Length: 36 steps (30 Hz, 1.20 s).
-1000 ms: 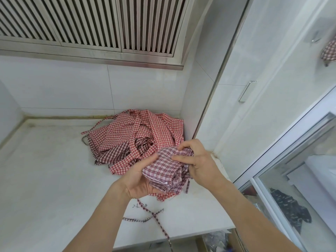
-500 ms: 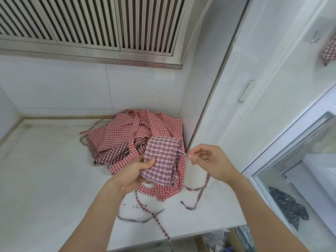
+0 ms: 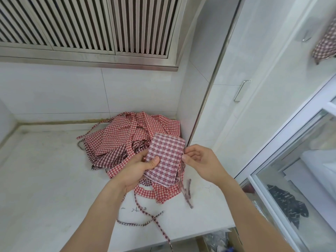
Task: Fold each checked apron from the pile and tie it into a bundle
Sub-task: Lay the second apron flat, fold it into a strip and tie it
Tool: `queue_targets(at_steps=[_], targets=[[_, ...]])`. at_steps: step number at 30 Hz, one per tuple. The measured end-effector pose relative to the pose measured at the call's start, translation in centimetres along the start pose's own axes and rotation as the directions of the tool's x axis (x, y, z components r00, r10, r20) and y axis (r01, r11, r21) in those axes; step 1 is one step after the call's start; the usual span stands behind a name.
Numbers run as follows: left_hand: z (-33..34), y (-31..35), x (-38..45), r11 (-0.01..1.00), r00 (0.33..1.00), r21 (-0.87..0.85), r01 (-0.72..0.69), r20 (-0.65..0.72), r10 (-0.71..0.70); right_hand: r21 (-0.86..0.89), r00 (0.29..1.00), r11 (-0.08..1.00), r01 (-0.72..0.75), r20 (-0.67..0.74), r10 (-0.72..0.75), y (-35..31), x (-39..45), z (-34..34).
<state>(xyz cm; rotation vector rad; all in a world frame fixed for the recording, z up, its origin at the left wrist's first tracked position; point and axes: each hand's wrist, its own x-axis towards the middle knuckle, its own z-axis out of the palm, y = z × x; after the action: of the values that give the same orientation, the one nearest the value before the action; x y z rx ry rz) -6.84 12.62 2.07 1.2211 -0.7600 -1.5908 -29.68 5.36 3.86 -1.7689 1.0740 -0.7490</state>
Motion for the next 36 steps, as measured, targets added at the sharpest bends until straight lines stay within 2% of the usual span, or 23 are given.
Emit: queue_targets(at_steps=[3,6,8,18,22,25,28,32,36], targets=[[0.1,0.4,-0.2,1.000,1.000,0.027,-0.010,0.009,0.010,0.052,1.000,0.999,-0.001,0.006,0.000,-0.1,0.2,-0.1],[0.2,0.7,-0.5,0.999,0.999,0.032,-0.013,0.033,0.012,-0.001,0.998,1.000,0.024,0.065,-0.024,-0.2,0.3,-0.2],[0.5,0.9,-0.7,1.000,0.999,0.023,-0.010,0.046,0.009,-0.026,0.998,0.998,0.048,0.049,-0.047,-0.4,0.4,-0.2],[-0.1,1.0,-1.0,0.979,0.999,-0.201,0.032,0.042,-0.024,0.068,0.994,0.998,0.003,0.109,-0.011,-1.9,0.2,-1.8],[0.2,1.5,-1.1,0.967,0.997,-0.253,0.043,0.070,-0.026,0.113,1.000,0.994,0.015,0.022,-0.017,-1.5,-0.2,-2.0],[0.7,1.9,-1.2,0.938,0.994,-0.341,0.065,0.101,-0.032,0.021,0.999,0.999,0.038,-0.040,-0.037,-0.8,-0.3,-1.4],[1.4,2.1,-1.2,0.892,0.988,-0.444,0.079,0.157,-0.010,-0.028,0.998,0.999,0.044,-0.041,-0.045,-0.7,-0.4,0.8],[2.6,2.1,-1.3,0.903,0.980,-0.417,0.104,0.197,-0.022,0.026,0.976,0.996,0.081,-0.205,-0.074,-0.7,-0.3,3.2],[2.8,1.8,-1.3,0.897,0.976,-0.424,0.125,0.216,-0.034,0.098,0.950,0.994,0.037,-0.312,-0.005,-1.0,-0.2,3.2]])
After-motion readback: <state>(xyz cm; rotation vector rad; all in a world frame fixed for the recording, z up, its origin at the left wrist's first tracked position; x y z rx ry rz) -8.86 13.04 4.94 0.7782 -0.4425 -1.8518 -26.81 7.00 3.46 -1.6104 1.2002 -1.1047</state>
